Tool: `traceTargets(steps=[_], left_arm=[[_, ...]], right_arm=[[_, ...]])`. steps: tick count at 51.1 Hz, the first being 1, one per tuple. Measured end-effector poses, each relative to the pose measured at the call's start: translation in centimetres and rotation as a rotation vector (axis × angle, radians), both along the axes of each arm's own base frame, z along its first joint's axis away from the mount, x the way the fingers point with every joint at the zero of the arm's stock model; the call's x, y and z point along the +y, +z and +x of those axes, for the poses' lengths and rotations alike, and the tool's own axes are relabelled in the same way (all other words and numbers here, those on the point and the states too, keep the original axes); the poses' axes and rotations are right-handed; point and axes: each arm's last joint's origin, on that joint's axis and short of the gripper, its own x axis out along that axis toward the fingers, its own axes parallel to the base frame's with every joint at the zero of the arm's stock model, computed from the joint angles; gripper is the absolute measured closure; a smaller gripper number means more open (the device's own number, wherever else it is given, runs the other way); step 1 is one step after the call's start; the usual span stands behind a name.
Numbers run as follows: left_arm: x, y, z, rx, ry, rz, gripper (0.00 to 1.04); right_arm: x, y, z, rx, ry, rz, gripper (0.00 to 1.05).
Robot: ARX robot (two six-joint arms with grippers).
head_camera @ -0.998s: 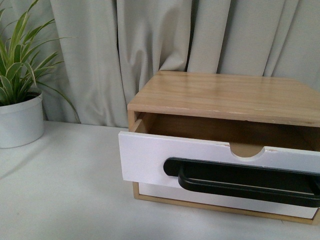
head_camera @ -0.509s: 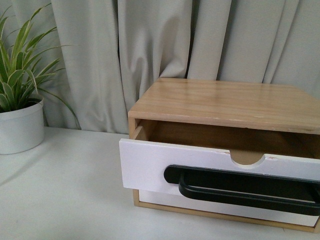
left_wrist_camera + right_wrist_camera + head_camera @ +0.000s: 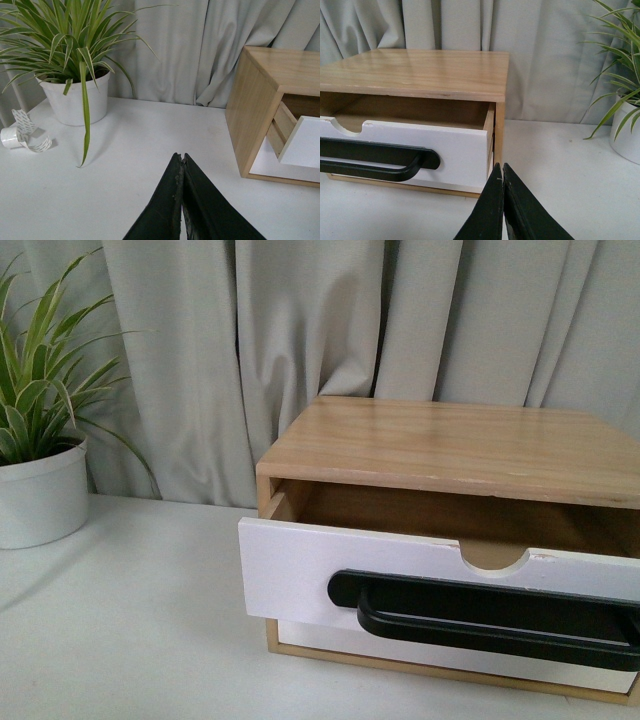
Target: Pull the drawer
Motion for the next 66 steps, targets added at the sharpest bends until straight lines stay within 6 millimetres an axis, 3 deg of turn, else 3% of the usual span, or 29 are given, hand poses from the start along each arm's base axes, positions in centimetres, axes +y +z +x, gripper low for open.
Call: traceTargets(steps=[8, 11, 34, 41, 44, 58, 62, 66], left_arm=[[0.0, -0.5, -0.5, 0.008, 0.000, 0.000, 1.01], [0.0, -1.5, -1.2, 0.019, 0.000, 0.000, 1.01], [0.0, -1.5, -1.4, -0.005, 0.000, 0.000, 1.00], [0.0, -1.5, -1.4, -0.005, 0.000, 0.000, 0.72], [0.0, -1.5, -1.4, -0.005, 0.000, 0.000, 0.58], [0.0, -1.5, -1.4, -0.005, 0.000, 0.000, 0.12], [0.0, -1.5, -1.4, -0.005, 0.000, 0.000, 0.05], [0.0, -1.5, -1.4, -0.005, 0.000, 0.000, 0.07]], right_arm=[[0.0, 0.0, 0.0, 0.000, 0.000, 0.000, 1.04], [0.0, 0.0, 0.0, 0.000, 0.000, 0.000, 1.04], [0.0, 0.0, 0.0, 0.000, 0.000, 0.000, 1.04], [0.0, 0.0, 0.0, 0.000, 0.000, 0.000, 0.81], [0.0, 0.0, 0.0, 0.000, 0.000, 0.000, 0.65], [0.0, 0.0, 0.0, 0.000, 0.000, 0.000, 0.21], [0.0, 0.0, 0.0, 0.000, 0.000, 0.001, 0.08], [0.0, 0.0, 0.0, 0.000, 0.000, 0.002, 0.09]])
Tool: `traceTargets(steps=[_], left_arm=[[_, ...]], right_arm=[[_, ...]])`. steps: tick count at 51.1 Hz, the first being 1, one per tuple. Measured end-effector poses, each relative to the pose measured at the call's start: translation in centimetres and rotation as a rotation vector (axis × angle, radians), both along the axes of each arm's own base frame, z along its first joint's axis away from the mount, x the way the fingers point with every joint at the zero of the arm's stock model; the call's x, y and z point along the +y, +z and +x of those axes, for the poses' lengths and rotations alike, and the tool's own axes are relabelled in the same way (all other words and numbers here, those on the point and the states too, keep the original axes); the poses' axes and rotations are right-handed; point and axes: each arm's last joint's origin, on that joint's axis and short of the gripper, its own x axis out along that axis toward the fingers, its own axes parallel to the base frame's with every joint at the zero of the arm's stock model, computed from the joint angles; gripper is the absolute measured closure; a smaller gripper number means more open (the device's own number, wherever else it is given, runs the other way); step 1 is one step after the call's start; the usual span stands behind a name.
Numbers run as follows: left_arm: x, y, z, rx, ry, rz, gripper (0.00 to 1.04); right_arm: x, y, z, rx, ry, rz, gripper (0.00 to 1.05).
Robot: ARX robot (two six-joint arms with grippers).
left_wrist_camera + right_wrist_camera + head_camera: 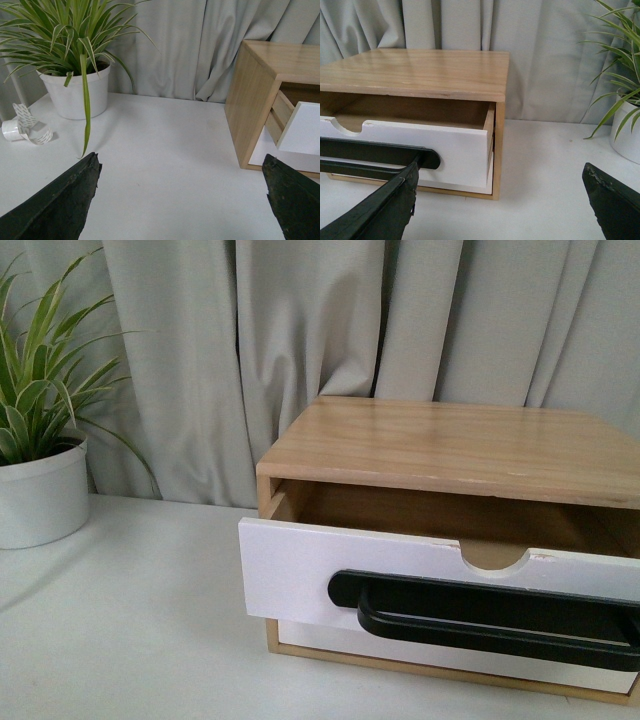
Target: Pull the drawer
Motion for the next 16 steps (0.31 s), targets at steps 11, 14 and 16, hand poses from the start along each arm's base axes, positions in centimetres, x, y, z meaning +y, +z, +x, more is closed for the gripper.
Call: traceTargets(steps=[11, 14, 16], left_arm=[[0.00, 0.00, 0.00, 0.000, 0.000, 0.000, 0.06], [0.00, 0.00, 0.00, 0.000, 0.000, 0.000, 0.06], [0.00, 0.00, 0.00, 0.000, 0.000, 0.000, 0.06]], right_arm=[[0.00, 0.00, 0.00, 0.000, 0.000, 0.000, 0.09], [0.00, 0.00, 0.00, 0.000, 0.000, 0.000, 0.09], [0.00, 0.00, 0.00, 0.000, 0.000, 0.000, 0.09]])
